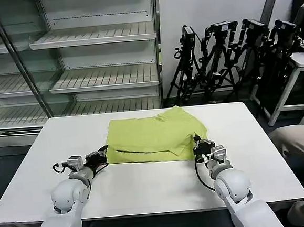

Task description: Fold and organize the clothes.

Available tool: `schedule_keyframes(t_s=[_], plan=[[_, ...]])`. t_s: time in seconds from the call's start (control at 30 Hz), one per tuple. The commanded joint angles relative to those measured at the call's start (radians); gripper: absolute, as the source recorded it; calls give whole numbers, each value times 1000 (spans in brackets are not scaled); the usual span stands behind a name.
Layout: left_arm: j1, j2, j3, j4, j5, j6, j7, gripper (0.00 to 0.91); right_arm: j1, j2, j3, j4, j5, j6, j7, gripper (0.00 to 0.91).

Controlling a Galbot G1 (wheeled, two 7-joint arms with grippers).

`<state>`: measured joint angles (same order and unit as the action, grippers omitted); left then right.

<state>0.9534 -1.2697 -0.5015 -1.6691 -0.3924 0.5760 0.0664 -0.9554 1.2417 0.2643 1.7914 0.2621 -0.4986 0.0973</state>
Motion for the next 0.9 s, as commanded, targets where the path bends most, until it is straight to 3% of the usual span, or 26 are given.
schedule_keyframes(t_s=[0.03, 0.27, 0.4, 0.5, 0.67, 0.9], plan=[[-19, 1, 2, 31, -1, 0, 0, 907, 19, 12, -4, -40, -20, -3, 2, 907], [-15, -1, 3, 42, 32, 0, -1, 907, 45, 22, 17, -88, -21, -3, 34, 907], [-13, 1, -7, 32, 40, -2, -4, 907, -19, -8, 56, 32, 10, -54, 35, 907], [32, -2, -15, -23, 129, -139, 35, 907, -109, -48, 73, 151, 39, -80, 42, 907], [108, -16, -26, -192, 91, -51, 19, 907, -216, -78, 104, 222, 41, -80, 53, 907], [159, -7, 0, -196, 70, 3, -58, 907, -242, -74, 113, 197, 69, -80, 76, 907]])
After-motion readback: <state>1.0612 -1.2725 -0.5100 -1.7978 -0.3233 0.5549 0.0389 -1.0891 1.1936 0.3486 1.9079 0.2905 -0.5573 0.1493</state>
